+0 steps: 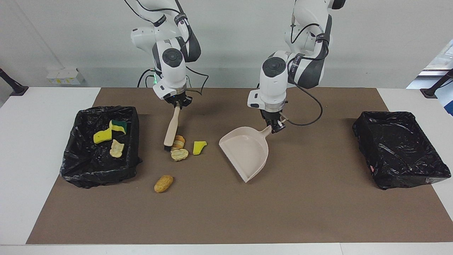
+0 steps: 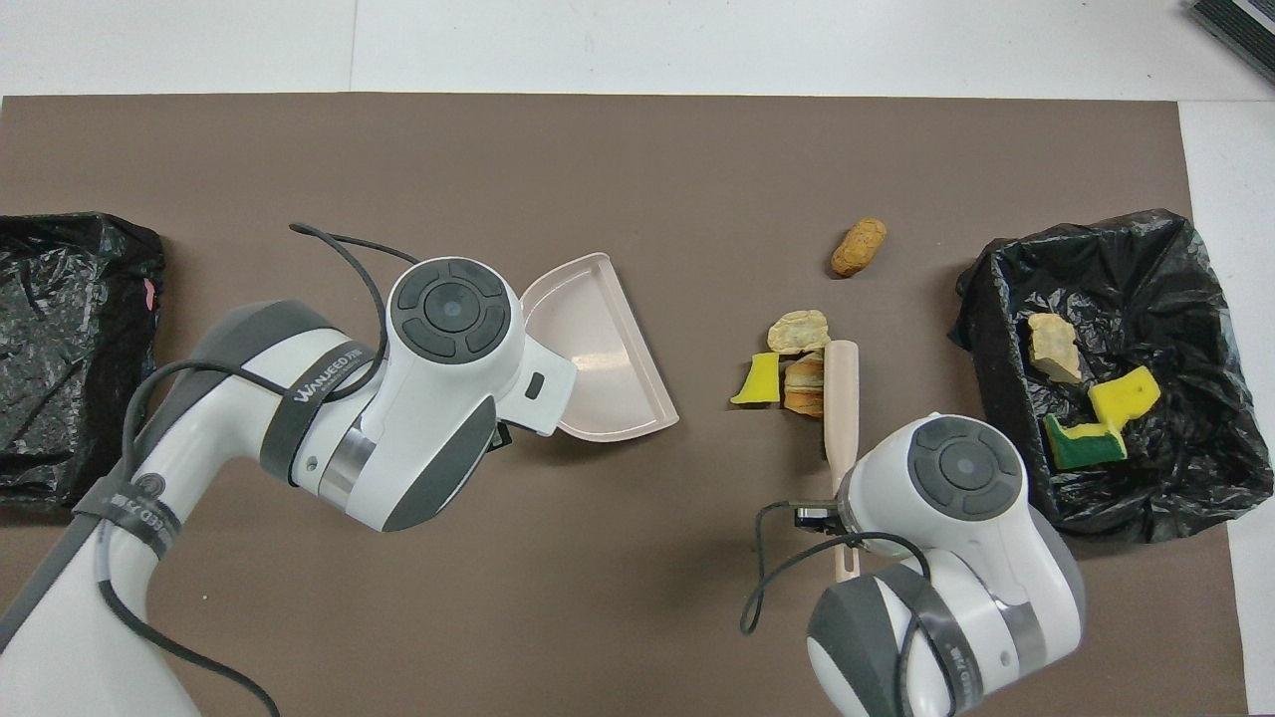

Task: Sweep and dump trash in bin
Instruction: 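Sweep the remaining pieces with the right gripper toward the dustpan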

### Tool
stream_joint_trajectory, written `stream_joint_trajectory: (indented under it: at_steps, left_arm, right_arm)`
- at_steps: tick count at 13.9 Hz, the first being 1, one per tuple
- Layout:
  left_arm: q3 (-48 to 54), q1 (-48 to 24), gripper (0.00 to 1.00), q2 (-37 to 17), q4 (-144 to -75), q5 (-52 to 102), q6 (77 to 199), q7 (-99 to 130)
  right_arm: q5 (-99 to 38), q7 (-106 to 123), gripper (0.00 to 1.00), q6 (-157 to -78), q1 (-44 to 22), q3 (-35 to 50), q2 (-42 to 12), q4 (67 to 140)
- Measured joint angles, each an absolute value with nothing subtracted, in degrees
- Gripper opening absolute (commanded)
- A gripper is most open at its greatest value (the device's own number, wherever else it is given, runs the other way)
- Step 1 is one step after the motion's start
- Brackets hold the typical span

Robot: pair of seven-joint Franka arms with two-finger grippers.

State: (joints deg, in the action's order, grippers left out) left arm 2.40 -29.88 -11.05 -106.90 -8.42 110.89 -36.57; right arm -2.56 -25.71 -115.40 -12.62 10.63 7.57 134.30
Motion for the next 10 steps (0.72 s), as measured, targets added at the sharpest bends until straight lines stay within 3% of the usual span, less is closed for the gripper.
stream_joint_trajectory:
  at_steps: [5, 10]
  left_arm:
    - [3.01, -31.4, 0.0, -11.01, -109.16, -12.21, 113.07, -36.83]
    - [3.22, -32.07, 0.0, -10.84, -110.08, -13.62, 113.48, -36.84]
  right_arm:
    - [-3.14, -24.22, 0.0, -101.85, -13.48, 10.24, 1.19, 120.23]
    - [3.08, -19.36, 0.0, -102.51, -9.55, 9.76, 0.07, 119.29]
